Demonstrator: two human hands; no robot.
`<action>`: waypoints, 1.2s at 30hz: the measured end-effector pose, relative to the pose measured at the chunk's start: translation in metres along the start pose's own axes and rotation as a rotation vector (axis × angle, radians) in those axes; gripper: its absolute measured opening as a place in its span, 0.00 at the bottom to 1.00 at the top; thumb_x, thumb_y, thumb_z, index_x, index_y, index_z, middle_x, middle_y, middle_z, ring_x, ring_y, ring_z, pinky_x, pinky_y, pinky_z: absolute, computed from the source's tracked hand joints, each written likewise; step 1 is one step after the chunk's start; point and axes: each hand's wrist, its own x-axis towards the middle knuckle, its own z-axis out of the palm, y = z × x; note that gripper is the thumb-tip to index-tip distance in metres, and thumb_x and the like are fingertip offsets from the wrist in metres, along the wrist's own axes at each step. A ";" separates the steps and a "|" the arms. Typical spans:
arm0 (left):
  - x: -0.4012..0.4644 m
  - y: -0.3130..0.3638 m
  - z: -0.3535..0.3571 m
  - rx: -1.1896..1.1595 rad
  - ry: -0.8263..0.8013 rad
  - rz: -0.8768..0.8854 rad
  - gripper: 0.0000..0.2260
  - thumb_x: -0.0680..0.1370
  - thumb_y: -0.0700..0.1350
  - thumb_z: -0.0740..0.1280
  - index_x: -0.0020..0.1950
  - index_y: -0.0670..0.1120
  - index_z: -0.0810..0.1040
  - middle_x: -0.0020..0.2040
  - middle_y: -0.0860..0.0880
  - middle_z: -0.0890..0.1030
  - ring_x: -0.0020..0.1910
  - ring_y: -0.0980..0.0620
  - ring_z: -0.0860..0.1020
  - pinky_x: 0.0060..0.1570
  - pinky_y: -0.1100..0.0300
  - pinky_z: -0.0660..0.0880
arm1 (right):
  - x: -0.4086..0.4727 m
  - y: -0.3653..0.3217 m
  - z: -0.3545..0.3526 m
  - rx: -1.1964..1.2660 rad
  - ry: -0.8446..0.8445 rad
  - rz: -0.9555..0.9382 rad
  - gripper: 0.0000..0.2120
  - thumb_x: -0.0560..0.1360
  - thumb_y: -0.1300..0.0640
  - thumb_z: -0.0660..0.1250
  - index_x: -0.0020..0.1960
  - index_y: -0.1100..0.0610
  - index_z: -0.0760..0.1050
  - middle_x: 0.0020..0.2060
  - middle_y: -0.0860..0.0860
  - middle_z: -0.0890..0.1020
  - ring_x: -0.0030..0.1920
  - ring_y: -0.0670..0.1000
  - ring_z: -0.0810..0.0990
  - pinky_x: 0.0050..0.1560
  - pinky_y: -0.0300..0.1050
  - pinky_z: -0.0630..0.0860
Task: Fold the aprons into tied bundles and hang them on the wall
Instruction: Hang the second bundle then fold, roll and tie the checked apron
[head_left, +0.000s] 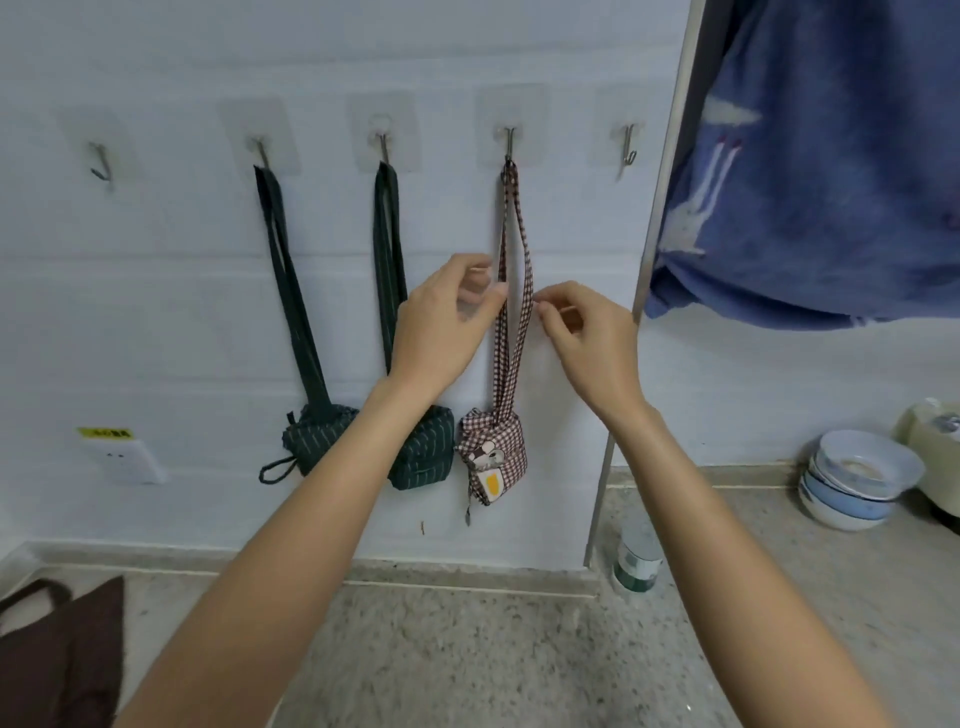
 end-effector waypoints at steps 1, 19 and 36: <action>-0.013 -0.007 0.003 0.044 -0.056 -0.043 0.17 0.76 0.54 0.66 0.61 0.49 0.74 0.52 0.54 0.80 0.46 0.60 0.78 0.50 0.64 0.74 | -0.017 0.013 0.004 -0.012 -0.073 0.022 0.07 0.75 0.54 0.63 0.50 0.51 0.79 0.43 0.45 0.83 0.43 0.44 0.79 0.47 0.48 0.77; -0.093 -0.053 0.059 0.015 -0.354 -0.237 0.18 0.72 0.49 0.73 0.59 0.45 0.78 0.51 0.51 0.82 0.48 0.57 0.79 0.53 0.62 0.76 | -0.118 0.073 0.056 0.214 -0.305 0.332 0.08 0.75 0.53 0.68 0.52 0.53 0.74 0.41 0.50 0.80 0.41 0.48 0.77 0.46 0.48 0.75; -0.088 -0.050 0.050 -0.044 -0.159 -0.236 0.08 0.77 0.47 0.67 0.54 0.47 0.79 0.46 0.53 0.82 0.44 0.60 0.79 0.46 0.69 0.74 | -0.123 0.071 0.064 0.037 -0.171 0.284 0.16 0.75 0.53 0.66 0.61 0.54 0.71 0.51 0.49 0.79 0.50 0.51 0.76 0.49 0.51 0.74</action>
